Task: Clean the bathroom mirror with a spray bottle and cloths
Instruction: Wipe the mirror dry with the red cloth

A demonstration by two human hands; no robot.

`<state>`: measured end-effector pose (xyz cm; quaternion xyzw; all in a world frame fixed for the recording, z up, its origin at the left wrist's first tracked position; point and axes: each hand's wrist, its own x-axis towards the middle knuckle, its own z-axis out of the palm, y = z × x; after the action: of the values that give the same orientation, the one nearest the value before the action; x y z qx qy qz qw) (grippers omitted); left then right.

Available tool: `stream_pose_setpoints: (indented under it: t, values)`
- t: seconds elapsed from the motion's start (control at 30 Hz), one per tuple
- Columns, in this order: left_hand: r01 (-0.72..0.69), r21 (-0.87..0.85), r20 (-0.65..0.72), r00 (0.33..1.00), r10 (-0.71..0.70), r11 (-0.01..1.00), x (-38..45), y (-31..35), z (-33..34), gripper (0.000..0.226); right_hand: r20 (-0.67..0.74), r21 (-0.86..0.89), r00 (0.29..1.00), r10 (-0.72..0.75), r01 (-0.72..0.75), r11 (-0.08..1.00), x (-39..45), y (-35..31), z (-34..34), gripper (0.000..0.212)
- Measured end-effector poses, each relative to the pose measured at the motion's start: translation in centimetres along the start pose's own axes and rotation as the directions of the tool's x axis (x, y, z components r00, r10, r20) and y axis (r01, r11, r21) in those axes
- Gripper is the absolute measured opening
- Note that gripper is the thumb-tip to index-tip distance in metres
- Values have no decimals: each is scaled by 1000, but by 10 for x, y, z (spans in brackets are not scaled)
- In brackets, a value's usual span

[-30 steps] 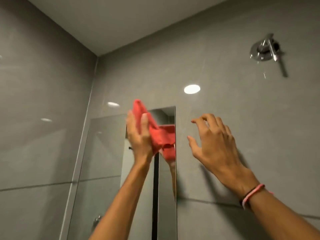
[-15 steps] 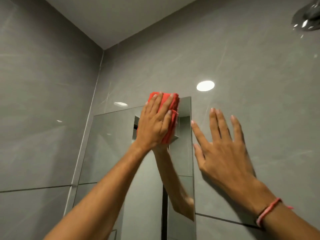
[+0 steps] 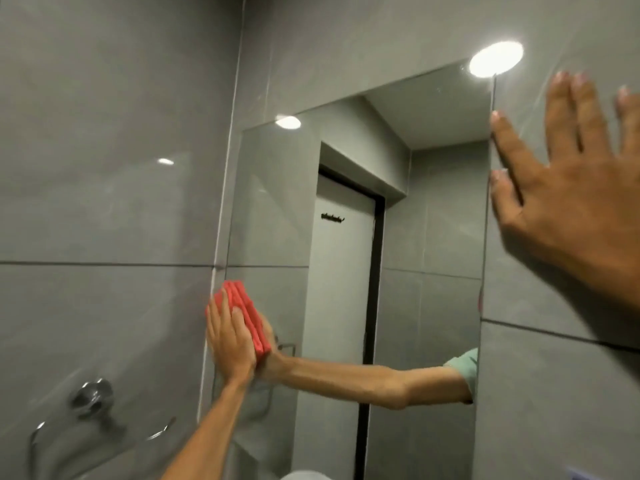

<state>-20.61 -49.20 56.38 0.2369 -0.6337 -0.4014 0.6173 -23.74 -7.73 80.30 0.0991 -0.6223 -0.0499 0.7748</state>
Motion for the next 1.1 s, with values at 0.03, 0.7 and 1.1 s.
stream_pose_setpoints:
  t: [0.03, 0.7, 1.1]
  values:
    - [94, 8, -3, 996, -94, 996, -32, -23, -4, 50, 10, 17, 1000, 7, -8, 1000, 0, 0, 5, 72]
    - [-501, -32, 111, 858, 501, 865, -80, 115, 19, 62, 250, 179, 958, -141, 98, 979, -6, 11, -59, 73]
    - [466, -220, -12, 877, -480, 857, -285, 97, 9, 73, 271, 190, 951, -148, 98, 977, -7, 8, -64, 71]
